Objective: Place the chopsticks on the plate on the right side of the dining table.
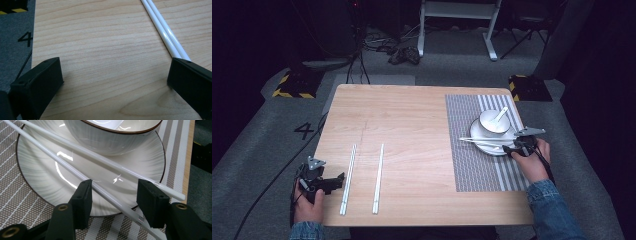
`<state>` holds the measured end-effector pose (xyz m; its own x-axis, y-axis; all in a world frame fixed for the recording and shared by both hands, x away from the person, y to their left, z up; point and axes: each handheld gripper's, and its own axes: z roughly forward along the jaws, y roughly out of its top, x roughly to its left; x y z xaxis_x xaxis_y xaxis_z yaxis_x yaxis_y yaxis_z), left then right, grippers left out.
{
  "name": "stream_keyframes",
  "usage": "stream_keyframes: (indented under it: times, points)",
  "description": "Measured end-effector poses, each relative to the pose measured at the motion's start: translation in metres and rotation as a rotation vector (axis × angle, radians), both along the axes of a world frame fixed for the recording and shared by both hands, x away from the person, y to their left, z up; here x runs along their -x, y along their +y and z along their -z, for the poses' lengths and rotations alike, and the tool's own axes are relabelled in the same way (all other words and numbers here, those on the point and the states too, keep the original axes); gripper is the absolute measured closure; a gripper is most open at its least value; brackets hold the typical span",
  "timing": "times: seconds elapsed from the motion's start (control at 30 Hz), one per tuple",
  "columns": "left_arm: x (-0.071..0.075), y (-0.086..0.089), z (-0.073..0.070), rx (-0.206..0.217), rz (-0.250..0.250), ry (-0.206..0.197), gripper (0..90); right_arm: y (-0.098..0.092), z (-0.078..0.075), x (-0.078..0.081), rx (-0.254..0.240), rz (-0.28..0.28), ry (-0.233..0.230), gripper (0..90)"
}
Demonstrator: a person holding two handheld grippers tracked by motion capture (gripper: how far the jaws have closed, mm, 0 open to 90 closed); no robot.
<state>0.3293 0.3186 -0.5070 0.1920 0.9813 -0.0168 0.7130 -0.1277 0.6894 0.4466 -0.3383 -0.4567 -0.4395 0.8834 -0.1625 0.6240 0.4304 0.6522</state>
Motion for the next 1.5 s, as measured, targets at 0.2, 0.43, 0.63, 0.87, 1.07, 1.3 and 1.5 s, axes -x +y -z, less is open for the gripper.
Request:
stream_keyframes:
  times: [0.2,0.43,0.63,0.87,1.07,1.3,1.5]
  points:
    - [0.0,0.0,0.0,0.0,0.0,0.0,0.0,-0.004,0.001,-0.004,-0.001,0.016,-0.003,47.3]
    - [0.0,0.0,0.0,0.0,0.0,0.0,0.0,-0.003,0.0,-0.01,0.015,0.031,-0.029,46.3]
    - [0.0,0.0,0.0,0.0,0.0,0.0,0.0,-0.005,0.003,-0.014,0.031,0.057,-0.04,45.6]
    - [0.0,0.0,0.0,0.0,0.0,0.0,0.0,-0.004,0.003,-0.016,0.029,0.073,-0.06,45.5]
    - [0.0,0.0,0.0,0.0,0.0,0.0,0.0,-0.006,0.0,-0.02,0.033,0.079,-0.063,45.5]
    - [0.0,0.0,0.0,0.0,0.0,0.0,0.0,-0.011,-0.002,-0.022,0.036,0.093,-0.062,44.9]
    - [0.0,0.0,0.0,0.0,-0.001,-0.001,0.0,-0.014,-0.005,-0.02,0.024,0.108,-0.073,44.5]
